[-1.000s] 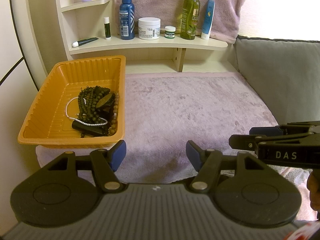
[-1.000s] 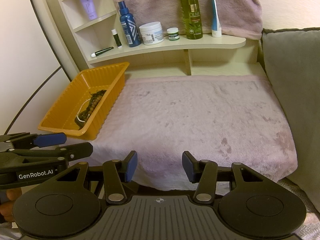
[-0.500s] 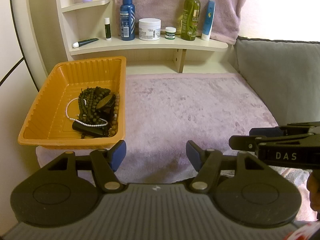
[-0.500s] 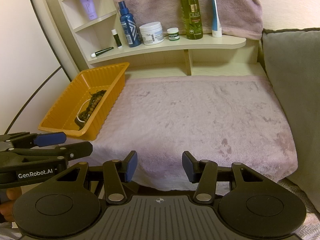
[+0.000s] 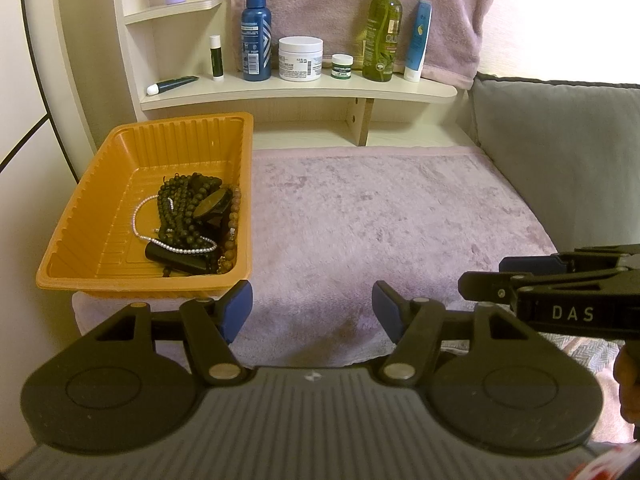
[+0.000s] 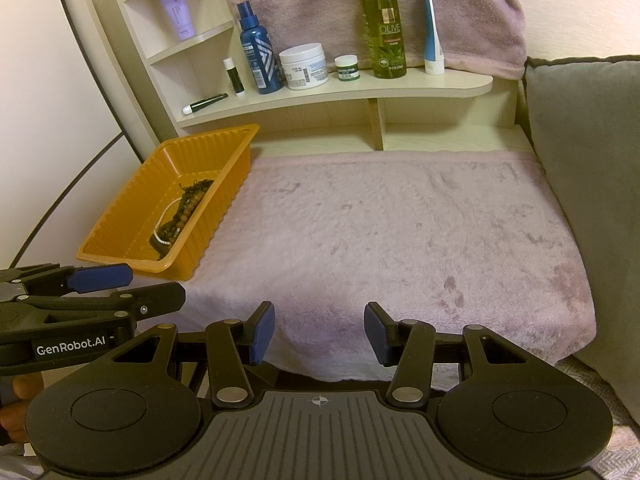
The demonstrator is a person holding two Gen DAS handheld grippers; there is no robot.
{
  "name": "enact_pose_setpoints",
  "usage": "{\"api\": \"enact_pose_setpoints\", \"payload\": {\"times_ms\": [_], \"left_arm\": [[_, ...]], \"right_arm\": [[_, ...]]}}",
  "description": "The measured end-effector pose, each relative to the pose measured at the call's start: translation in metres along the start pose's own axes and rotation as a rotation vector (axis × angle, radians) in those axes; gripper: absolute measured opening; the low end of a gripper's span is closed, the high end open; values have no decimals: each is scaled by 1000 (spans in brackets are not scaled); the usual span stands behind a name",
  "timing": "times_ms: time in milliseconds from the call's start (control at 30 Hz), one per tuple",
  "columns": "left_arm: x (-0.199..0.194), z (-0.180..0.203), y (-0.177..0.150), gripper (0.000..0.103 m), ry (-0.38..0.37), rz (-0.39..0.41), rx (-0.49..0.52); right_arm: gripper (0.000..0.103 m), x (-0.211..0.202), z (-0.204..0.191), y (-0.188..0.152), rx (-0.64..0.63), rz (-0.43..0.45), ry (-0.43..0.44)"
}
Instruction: Organize jewelry
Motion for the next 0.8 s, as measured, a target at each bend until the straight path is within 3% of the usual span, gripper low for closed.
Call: {"api": "enact_pose_setpoints", "payload": {"times_ms": [800], "left_arm": [[-1,-1,2,64,-3,7,-1]], "right_arm": [[50,0,0,0,1,0,0]]}}
Point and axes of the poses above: each gripper's, at about its wrist camera, not at the fingertips, and x roughly the way its jaws point, z to its right, y to its top, the point moved 8 cm from there along x, roughly the way its jaws point, and after that the axes turned 7 degrees about y, right-handed, at the moved point
